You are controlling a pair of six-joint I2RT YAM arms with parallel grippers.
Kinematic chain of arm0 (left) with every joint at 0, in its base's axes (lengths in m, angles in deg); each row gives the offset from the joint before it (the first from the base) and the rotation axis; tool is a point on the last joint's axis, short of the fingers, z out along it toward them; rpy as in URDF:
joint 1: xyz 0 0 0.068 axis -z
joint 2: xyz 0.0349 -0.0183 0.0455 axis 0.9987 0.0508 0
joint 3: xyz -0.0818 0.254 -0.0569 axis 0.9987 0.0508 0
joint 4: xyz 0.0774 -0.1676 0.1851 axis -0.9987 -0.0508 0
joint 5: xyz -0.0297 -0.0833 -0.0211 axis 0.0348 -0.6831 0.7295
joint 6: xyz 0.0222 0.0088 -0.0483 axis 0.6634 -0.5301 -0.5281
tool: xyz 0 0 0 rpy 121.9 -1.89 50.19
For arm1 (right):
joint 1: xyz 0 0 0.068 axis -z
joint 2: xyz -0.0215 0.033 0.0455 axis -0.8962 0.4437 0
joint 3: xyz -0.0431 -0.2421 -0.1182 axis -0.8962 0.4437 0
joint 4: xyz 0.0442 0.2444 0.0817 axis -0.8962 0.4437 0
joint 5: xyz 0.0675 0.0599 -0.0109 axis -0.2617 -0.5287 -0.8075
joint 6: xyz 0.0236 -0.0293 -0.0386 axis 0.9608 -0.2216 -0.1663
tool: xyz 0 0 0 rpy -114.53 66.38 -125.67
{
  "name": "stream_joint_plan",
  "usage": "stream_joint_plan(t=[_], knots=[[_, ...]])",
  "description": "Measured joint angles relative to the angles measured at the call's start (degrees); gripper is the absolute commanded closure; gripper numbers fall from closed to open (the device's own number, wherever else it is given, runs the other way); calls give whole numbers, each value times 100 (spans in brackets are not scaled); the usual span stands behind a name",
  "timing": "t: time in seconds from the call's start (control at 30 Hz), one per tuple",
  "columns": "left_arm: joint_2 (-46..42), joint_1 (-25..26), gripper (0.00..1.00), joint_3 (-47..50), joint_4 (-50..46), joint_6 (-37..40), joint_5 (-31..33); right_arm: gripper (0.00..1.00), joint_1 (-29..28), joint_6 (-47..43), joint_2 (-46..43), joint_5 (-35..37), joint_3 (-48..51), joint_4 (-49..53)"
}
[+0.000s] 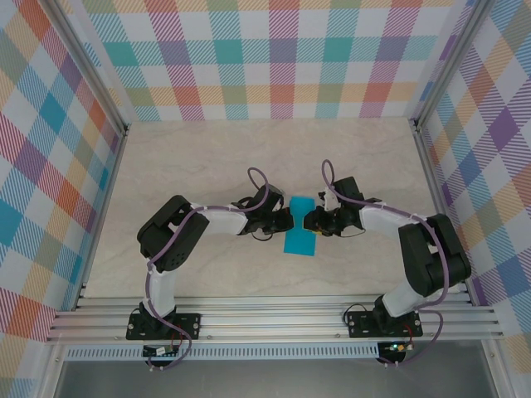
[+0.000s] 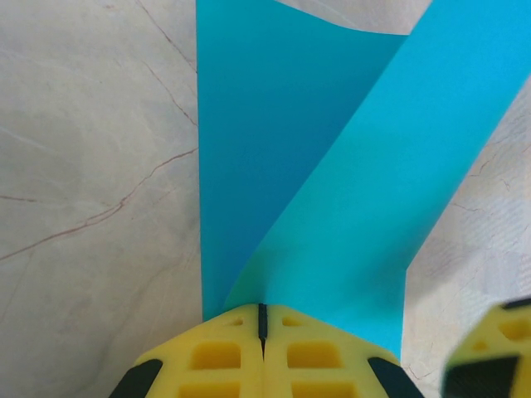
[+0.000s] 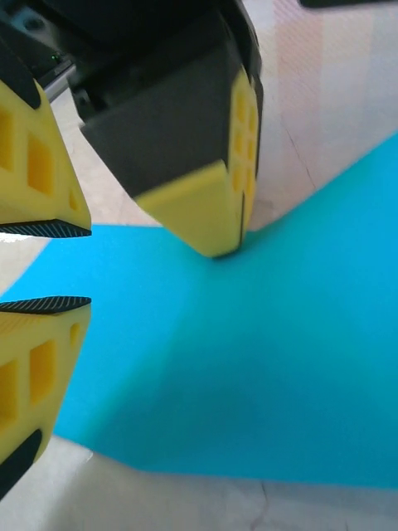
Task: Fold a paper plane with a square sheet of paper (pick it up from the middle)
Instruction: Fold the square sheet of paper in half at the center of the table.
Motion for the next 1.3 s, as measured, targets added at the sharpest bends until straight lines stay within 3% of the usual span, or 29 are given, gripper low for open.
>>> stream_joint_plan(t=[0.23,0.73,1.03,1.3], knots=[[4,0,100,-2,0,0,0,72,170,0,562,-129,76,-280],[13,0,100,-11,0,2,-4,72,273,-109,361,-181,-304,-107],[17,0,100,-11,2,4,-15,72,411,-177,966,-201,-404,-219],[22,0,100,-17,2,7,-17,71,433,-212,944,-181,-487,-107]])
